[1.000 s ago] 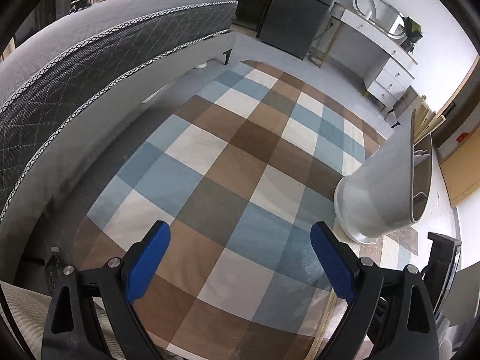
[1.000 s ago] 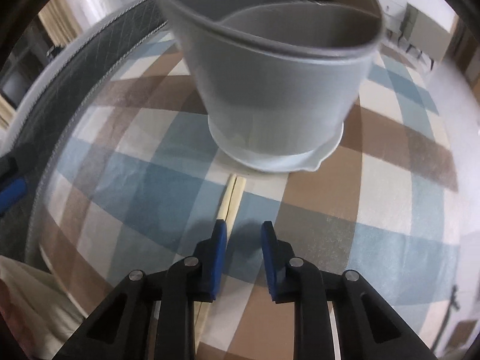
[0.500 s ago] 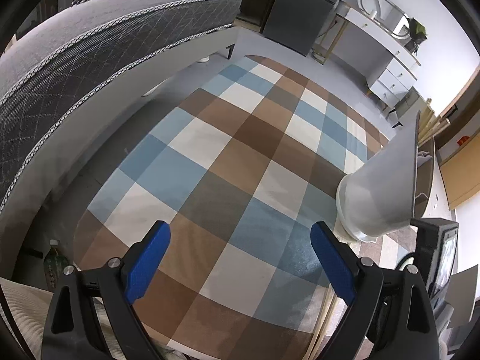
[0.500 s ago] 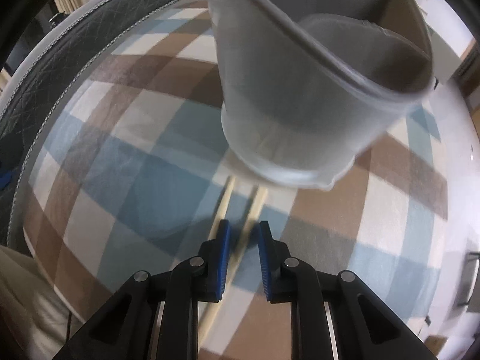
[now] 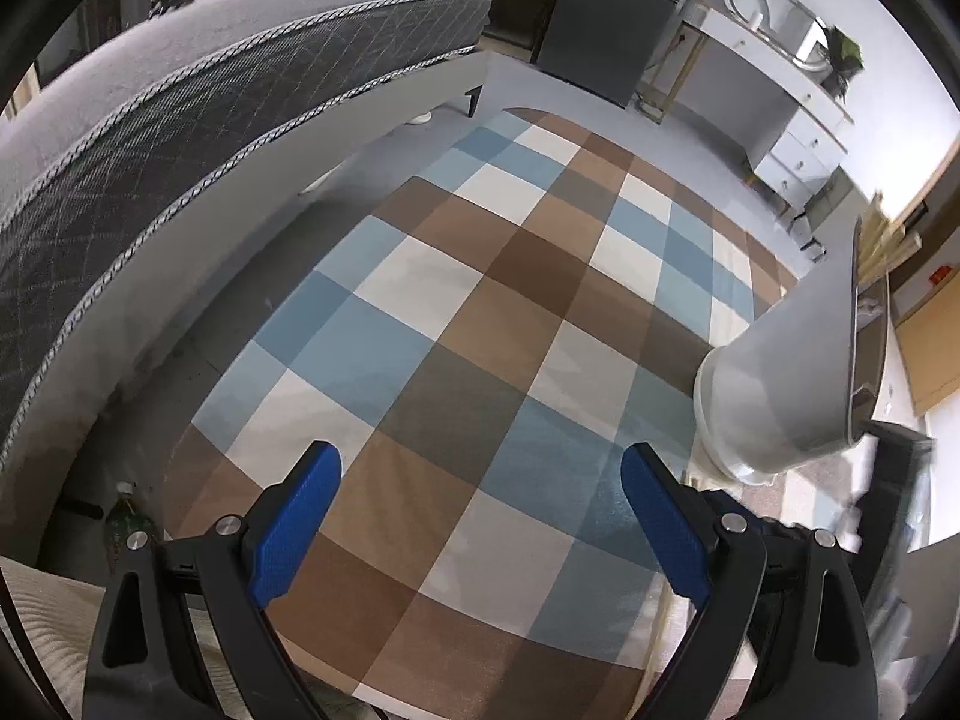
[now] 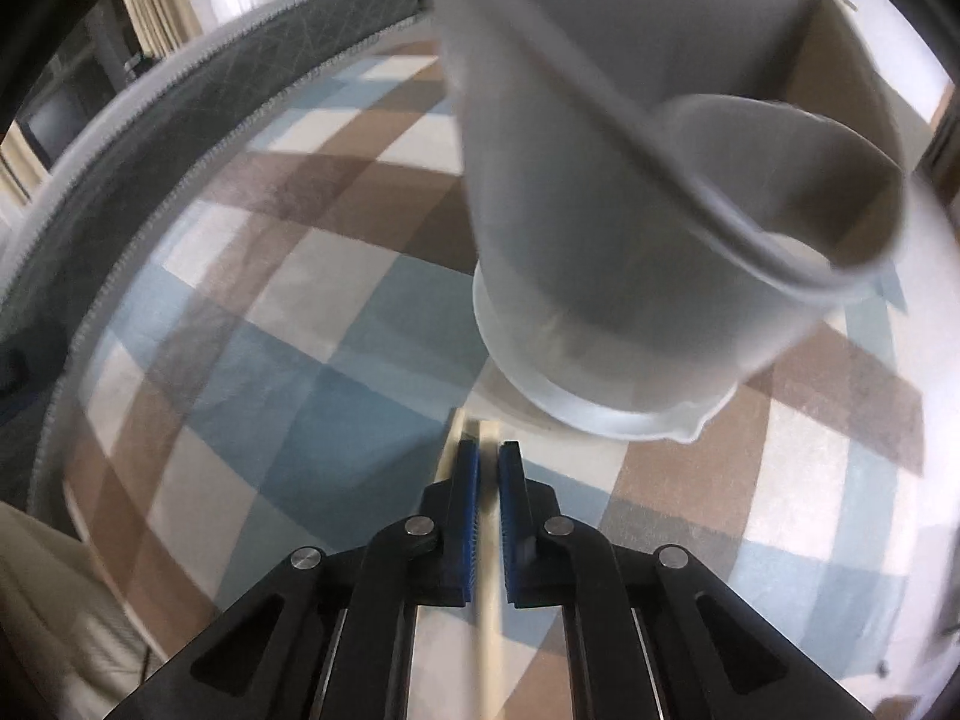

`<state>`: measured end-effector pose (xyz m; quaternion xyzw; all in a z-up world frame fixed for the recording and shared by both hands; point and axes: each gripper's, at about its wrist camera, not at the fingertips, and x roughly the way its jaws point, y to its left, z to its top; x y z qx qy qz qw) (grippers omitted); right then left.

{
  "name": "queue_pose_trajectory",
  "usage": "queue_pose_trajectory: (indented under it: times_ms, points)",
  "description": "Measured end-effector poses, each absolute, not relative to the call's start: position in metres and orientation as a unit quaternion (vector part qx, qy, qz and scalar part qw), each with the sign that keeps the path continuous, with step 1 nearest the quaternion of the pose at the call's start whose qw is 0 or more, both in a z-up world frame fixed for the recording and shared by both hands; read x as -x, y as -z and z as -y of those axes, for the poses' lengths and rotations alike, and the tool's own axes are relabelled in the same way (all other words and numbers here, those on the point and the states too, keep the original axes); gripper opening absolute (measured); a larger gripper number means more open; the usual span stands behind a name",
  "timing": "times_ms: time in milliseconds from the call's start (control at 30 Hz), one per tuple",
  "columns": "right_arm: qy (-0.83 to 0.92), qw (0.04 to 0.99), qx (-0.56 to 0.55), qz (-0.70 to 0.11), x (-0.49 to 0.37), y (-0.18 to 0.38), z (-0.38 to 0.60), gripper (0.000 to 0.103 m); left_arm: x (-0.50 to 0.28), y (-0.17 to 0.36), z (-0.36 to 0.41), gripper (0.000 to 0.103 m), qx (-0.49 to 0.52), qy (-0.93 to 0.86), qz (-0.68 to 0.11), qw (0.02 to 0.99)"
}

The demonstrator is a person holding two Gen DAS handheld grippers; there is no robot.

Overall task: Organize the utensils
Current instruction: 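Close the right tool on a chopstick and lift it, then grasp a chopstick with the left tool while the right tool holds its chopstick raised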

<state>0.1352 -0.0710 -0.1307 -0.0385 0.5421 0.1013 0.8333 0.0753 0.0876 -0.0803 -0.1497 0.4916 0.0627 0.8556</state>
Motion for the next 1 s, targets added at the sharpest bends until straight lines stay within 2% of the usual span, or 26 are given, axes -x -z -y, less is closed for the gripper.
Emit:
queue_pose_trajectory:
  times_ms: [267, 467, 800, 900, 933, 967, 1000]
  points:
    - [-0.123, 0.882, -0.09, -0.446, -0.09, 0.088, 0.145, 0.006, -0.085, 0.109, -0.033, 0.092, 0.099, 0.014, -0.557, 0.825]
    - [-0.108, 0.905, -0.167, -0.376, -0.076, 0.059, 0.203, 0.006, -0.093, 0.118, 0.012, 0.091, 0.047, 0.043, -0.572, 0.818]
    - [-0.103, 0.921, -0.203, -0.317, -0.059, 0.033, 0.247, 0.006, -0.105, 0.139, 0.052, 0.065, -0.022, 0.027, -0.596, 0.802]
    - [-0.104, 0.926, -0.2, -0.304, -0.053, 0.027, 0.255, 0.006, -0.107, 0.136, 0.056, 0.048, -0.018, 0.033, -0.596, 0.802]
    - [-0.105, 0.927, -0.199, -0.301, -0.051, 0.025, 0.257, 0.006, -0.108, 0.134, 0.059, 0.033, -0.021, 0.038, -0.592, 0.805]
    - [-0.108, 0.927, -0.2, -0.298, -0.05, 0.024, 0.259, 0.006, -0.108, 0.132, 0.063, 0.012, -0.024, 0.043, -0.591, 0.805]
    - [-0.108, 0.927, -0.202, -0.296, -0.051, 0.025, 0.26, 0.006, -0.109, 0.132, 0.067, 0.003, -0.027, 0.053, -0.591, 0.804]
